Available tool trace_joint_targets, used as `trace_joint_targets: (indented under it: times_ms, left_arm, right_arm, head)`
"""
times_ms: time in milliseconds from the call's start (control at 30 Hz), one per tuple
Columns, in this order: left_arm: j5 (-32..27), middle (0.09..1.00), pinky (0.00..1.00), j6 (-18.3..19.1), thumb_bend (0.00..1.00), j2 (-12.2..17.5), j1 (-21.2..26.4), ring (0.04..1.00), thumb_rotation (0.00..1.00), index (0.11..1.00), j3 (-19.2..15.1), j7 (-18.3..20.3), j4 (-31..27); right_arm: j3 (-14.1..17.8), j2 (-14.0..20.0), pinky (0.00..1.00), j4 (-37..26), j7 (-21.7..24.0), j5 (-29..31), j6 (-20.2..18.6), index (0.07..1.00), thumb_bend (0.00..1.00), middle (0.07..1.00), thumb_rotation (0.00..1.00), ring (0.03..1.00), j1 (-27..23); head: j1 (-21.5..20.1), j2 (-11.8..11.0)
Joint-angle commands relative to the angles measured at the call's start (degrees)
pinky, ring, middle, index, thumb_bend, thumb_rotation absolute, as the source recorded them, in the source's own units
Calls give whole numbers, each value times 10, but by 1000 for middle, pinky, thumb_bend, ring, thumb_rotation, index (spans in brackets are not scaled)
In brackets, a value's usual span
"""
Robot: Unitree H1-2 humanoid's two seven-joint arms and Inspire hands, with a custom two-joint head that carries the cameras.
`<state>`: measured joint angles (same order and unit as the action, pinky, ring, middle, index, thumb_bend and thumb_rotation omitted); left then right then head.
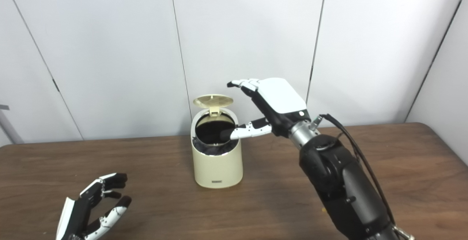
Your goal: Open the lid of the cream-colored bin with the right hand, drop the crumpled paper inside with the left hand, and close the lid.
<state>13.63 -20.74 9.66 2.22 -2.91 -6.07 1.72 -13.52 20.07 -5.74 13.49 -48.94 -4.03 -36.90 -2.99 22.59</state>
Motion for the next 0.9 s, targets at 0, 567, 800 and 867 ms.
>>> trace_joint_targets:
  times_ms: [0,567,800,867]
  left_arm:
    - [1,722,608,-3,673,-16,-10,707,501,713,9,-3,4]
    - [2,724,604,-2,709,-20,-9,709,508,715,11,-5,6]
    - [6,723,601,2,699,-22,-12,706,502,717,11,-5,-1]
    - [3,722,605,3,712,-22,-12,709,502,716,11,-5,-2]
  right_arm:
    - [-2,2,791,-1,-12,-10,10,844,962,842,840,847,-41]
    - [-10,-8,808,19,-11,-7,3,861,955,858,861,858,-77]
    - [-19,-14,816,16,-1,-10,1,859,932,859,836,853,-71]
    - [-17,-18,826,19,-5,-4,5,860,933,861,830,861,-65]
  head:
    - [1,1]
    - [3,-1]
    - [7,4]
    - [6,4]
